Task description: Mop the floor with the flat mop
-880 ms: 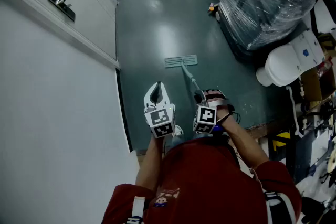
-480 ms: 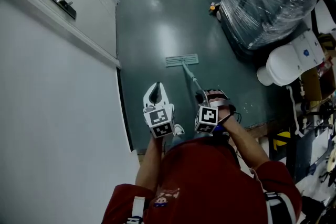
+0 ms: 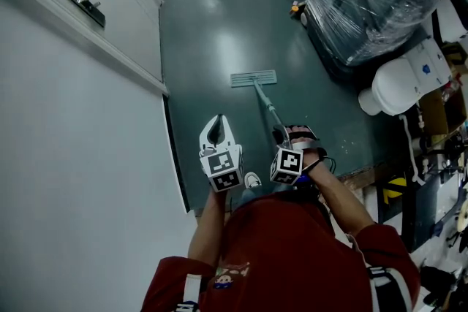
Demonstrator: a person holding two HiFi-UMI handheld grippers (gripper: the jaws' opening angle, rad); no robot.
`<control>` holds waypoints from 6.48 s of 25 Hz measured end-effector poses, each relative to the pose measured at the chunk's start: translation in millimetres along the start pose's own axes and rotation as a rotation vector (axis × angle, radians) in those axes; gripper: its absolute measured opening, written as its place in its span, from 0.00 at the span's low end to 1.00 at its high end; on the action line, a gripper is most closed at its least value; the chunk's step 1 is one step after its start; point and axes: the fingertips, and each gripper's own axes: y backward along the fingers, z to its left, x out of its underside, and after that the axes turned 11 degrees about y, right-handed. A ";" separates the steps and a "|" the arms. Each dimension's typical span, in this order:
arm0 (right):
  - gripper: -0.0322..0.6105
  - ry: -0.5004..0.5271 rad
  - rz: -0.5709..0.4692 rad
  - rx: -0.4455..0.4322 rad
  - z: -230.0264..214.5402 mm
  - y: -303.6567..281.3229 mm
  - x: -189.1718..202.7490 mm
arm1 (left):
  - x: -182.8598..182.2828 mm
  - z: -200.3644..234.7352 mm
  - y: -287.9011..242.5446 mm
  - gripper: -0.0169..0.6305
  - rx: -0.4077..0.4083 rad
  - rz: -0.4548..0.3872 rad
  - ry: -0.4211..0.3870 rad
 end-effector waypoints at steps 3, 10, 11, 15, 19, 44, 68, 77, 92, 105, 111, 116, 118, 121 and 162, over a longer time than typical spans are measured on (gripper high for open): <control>0.16 -0.013 0.016 0.006 -3.9 -9.1 -9.9 | -0.6 18.8 -0.6 0.05 -0.005 0.016 -0.018; 0.16 -0.037 0.019 0.005 -24.6 -22.9 -21.1 | -7.4 33.5 -13.5 0.05 0.017 0.020 -0.015; 0.16 -0.032 0.016 0.012 -27.8 -26.2 -21.1 | -8.9 32.2 -16.7 0.05 0.025 0.014 -0.007; 0.16 -0.023 0.016 0.017 -43.0 -38.5 -14.1 | -20.1 25.3 -31.7 0.05 0.028 -0.003 0.000; 0.16 -0.022 -0.004 0.020 -66.2 -51.6 -8.4 | -29.9 22.3 -55.4 0.05 0.006 0.001 -0.013; 0.16 0.049 -0.074 -0.002 -244.2 -142.3 91.1 | -115.6 -65.0 -246.2 0.05 -0.096 -0.048 -0.044; 0.16 0.058 -0.061 0.025 -410.9 -271.0 52.5 | -200.2 19.4 -431.7 0.05 -0.073 -0.046 -0.004; 0.16 0.033 -0.027 0.018 -483.5 -329.2 9.9 | -248.1 84.7 -495.8 0.05 -0.054 -0.036 0.017; 0.16 -0.057 0.018 0.022 -575.9 -401.1 5.7 | -299.4 119.5 -590.6 0.05 -0.005 -0.043 -0.009; 0.16 -0.014 -0.034 0.025 -691.1 -466.4 46.4 | -355.2 92.1 -729.5 0.05 -0.029 -0.034 -0.025; 0.16 -0.004 -0.052 0.027 -743.1 -492.8 69.2 | -377.7 75.4 -782.3 0.05 -0.054 -0.034 -0.032; 0.16 0.014 -0.078 0.018 -778.4 -508.4 87.4 | -394.5 55.7 -824.7 0.05 -0.061 -0.047 -0.040; 0.16 0.029 -0.077 0.020 -789.1 -518.6 95.9 | -401.2 50.5 -838.6 0.05 -0.066 -0.060 -0.044; 0.16 0.044 -0.082 0.027 -806.3 -535.0 104.7 | -412.8 50.0 -856.7 0.05 -0.080 -0.077 -0.045; 0.16 0.043 -0.008 0.026 -1038.4 -715.8 1.4 | -563.8 234.4 -1069.3 0.05 -0.010 -0.160 -0.022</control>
